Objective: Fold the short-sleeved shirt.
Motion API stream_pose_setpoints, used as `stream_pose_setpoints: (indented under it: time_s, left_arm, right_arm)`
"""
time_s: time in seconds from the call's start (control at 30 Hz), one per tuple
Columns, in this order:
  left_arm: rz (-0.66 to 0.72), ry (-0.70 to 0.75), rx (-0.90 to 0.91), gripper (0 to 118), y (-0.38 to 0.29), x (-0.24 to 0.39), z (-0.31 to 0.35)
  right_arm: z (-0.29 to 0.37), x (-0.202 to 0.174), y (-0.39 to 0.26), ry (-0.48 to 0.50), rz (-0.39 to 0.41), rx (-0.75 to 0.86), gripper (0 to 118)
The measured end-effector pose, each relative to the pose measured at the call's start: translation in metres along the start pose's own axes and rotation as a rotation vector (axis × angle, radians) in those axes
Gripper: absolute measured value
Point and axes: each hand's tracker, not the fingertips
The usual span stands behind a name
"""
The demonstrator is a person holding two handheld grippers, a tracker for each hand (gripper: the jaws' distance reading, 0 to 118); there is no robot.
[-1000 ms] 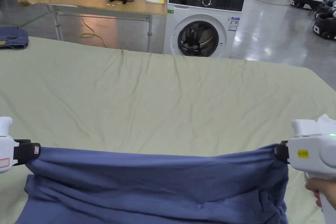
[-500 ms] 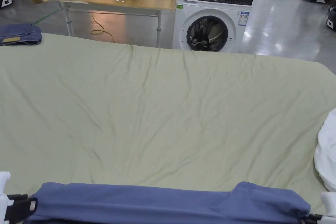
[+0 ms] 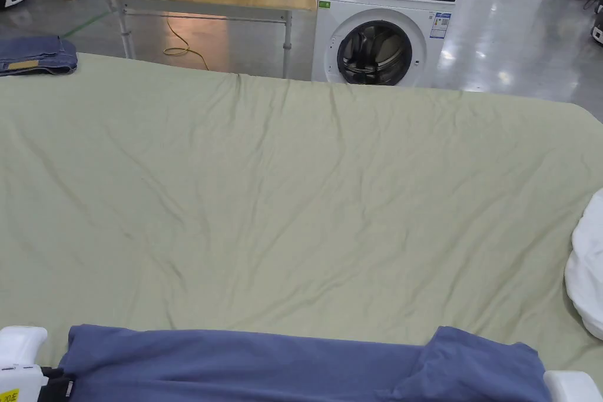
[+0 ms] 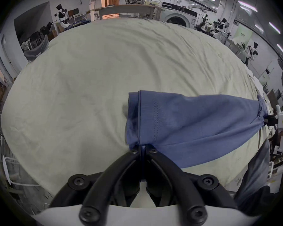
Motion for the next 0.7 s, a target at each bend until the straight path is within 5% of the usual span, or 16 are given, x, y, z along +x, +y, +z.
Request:
stream_pose_setpoints:
  time_s: [0.07,0.13,0.17,0.2,0.33,0.5,0.6,0.7]
  left_arm:
    - [0.024,-0.010,0.015,8,0.003,0.003,0.011]
    - [0.043,-0.015,0.045,30,0.009,0.008,0.020]
    - [0.045,-0.008,0.065,50,0.011,0.011,0.026]
    - [0.045,-0.007,0.087,59,0.016,0.014,0.030]
    - [0.038,-0.032,0.240,60,0.037,0.032,0.048]
    - [-0.040,0.108,0.479,60,0.062,0.071,0.057]
    - [-0.049,0.123,0.641,56,0.074,0.095,0.061]
    - [-0.058,0.160,0.774,21,0.084,0.110,0.059]
  right_arm:
    - [0.012,0.000,0.002,-0.012,0.004,0.014,9]
    - [0.027,-0.003,0.006,-0.083,0.024,0.065,49]
    - [0.035,-0.003,0.009,-0.089,0.030,0.106,72]
    - [0.045,-0.004,0.011,-0.085,0.030,0.150,73]
    - [0.071,-0.010,0.030,-0.083,-0.038,0.325,73]
    - [0.086,-0.043,0.052,-0.055,-0.090,0.628,69]
    - [0.087,-0.068,0.065,-0.023,-0.110,0.799,43]
    - [0.093,-0.097,0.078,-0.007,-0.145,0.920,18]
